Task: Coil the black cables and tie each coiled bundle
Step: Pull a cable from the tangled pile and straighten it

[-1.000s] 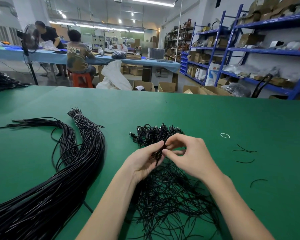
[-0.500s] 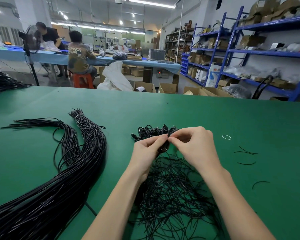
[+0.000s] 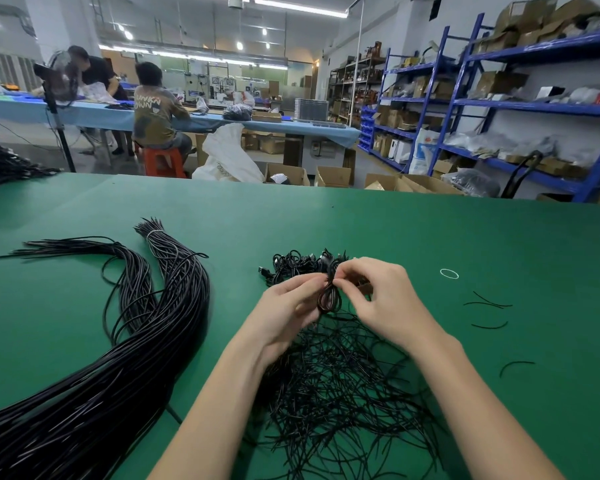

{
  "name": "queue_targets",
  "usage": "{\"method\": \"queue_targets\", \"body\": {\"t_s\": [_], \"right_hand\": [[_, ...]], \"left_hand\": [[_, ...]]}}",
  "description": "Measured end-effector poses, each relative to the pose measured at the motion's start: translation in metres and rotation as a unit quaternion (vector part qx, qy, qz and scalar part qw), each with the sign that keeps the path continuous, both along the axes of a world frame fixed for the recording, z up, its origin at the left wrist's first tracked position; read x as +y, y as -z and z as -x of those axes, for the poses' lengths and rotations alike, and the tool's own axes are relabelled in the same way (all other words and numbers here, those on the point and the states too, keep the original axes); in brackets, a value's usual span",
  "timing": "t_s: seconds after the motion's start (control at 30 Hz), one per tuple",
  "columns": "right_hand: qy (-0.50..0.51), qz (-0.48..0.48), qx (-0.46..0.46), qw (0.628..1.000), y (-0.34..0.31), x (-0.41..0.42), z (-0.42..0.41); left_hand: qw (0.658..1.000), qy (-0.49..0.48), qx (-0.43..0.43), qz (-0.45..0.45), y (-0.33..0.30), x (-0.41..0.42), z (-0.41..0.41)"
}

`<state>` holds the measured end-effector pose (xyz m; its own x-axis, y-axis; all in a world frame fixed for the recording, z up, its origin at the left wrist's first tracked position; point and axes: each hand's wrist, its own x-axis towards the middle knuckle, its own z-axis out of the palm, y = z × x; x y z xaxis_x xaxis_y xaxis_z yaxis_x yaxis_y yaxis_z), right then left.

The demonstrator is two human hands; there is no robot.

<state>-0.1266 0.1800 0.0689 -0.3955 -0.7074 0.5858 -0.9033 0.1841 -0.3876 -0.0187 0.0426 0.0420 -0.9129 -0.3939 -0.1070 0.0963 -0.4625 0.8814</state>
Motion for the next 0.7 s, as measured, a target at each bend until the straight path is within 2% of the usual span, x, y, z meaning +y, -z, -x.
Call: {"method": "queue_targets", "body": {"t_s": [0.1,0.17,0.4,0.53,0.7], "right_hand": [[-0.061,0.042,0.0,0.997,0.008,0.001,-0.001],[-0.077,0.061,-0.011,0.995,0.011,0.0,0.0],[-0.053,0.116,-0.022,0.992,0.013,0.004,0.0],[-0.036,0.142,-0.028,0.989,0.011,0.006,-0.004],[-0.019,0.13,-0.022,0.991,0.007,0.004,-0.006]], "left_hand": [[0.988,0.066,-0.03,-0.136,0.003,-0.002,-0.002],[0.984,0.083,-0.023,-0.157,0.006,-0.004,-0.002],[0.995,0.078,0.009,-0.06,0.006,-0.007,-0.005],[0.997,0.058,0.015,-0.057,0.002,-0.006,-0.004],[0.997,0.05,0.018,-0.053,-0.001,-0.005,-0.005]]}}
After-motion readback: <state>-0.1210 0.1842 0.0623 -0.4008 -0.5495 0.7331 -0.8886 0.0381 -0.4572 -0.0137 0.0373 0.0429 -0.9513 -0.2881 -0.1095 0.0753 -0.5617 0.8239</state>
